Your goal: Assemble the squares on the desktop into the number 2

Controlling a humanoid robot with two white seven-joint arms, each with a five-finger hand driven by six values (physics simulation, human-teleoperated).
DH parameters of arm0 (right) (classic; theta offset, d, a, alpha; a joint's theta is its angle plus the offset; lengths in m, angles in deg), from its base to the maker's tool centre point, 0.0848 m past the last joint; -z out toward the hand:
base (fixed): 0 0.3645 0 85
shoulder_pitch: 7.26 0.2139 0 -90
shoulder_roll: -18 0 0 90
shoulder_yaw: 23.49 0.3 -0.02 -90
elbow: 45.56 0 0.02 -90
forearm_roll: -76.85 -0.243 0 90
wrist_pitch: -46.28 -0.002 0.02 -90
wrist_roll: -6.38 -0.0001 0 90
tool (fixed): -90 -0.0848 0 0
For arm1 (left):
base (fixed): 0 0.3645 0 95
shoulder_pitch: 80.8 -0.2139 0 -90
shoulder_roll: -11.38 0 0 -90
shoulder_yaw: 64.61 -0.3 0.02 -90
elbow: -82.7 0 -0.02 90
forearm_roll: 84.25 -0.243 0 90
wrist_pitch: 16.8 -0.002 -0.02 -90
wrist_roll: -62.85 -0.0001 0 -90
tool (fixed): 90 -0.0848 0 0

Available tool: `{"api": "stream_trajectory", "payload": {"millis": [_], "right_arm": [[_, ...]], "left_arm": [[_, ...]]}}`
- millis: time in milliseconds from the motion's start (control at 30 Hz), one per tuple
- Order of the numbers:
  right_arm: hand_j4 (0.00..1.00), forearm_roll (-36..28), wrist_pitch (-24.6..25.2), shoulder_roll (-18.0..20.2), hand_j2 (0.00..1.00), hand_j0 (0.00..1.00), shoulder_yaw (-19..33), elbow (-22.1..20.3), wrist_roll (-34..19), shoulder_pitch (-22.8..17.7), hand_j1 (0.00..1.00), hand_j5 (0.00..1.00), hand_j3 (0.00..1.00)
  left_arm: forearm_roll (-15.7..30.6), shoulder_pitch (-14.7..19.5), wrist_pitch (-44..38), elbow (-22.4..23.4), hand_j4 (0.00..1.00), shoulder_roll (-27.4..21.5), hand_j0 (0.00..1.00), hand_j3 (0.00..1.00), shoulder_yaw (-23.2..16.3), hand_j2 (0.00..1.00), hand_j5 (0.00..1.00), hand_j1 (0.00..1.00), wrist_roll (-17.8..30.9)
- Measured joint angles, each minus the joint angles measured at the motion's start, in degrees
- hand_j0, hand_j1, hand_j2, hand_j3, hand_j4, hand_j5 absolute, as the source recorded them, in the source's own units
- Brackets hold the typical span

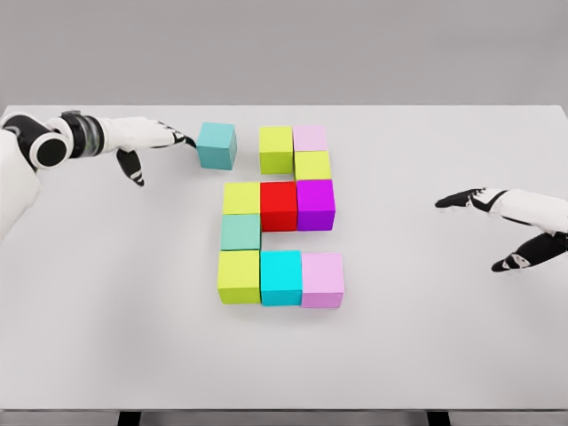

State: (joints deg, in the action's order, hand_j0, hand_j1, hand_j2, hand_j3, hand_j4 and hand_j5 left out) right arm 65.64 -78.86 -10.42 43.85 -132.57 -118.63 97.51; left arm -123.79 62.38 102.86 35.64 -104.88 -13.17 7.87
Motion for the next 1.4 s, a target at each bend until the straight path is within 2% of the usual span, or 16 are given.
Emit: {"api": "stream_trajectory", "payload": {"millis": [233,467,967,1400], "right_arm": [[1.00,0.4,0.0,-4.9,1.00,1.00,1.8,5.5,0.0,0.6,1.00,1.00,1.00],[1.00,3.2,0.0,-6.1,1.00,1.00,2.0,7.5,0.0,1.5,1.00,1.00,1.00],[1.00,4.4,0.0,-6.5,1.00,1.00,1.8,7.9,0.0,1.7,1.00,1.00,1.00],[1.00,4.9,0.0,-6.5,1.00,1.00,1.8,8.1,0.0,1.8,1.00,1.00,1.00]], "left_arm": [[0.0,0.0,1.9,-0.1,1.00,-0.3,1.00,1.00,-0.8,1.00,1.00,1.00,0.0],[0.0,0.0,3.5,-0.4,1.00,-0.3,1.00,1.00,-1.3,1.00,1.00,1.00,0.0],[-0.1,1.1,5.2,0.1,1.00,-1.0,1.00,1.00,-1.6,1.00,1.00,1.00,0.0],[-0.5,3.1,1.3,3.2,1.00,-0.3,1.00,1.00,-1.6,1.00,1.00,1.00,0.0]]}}
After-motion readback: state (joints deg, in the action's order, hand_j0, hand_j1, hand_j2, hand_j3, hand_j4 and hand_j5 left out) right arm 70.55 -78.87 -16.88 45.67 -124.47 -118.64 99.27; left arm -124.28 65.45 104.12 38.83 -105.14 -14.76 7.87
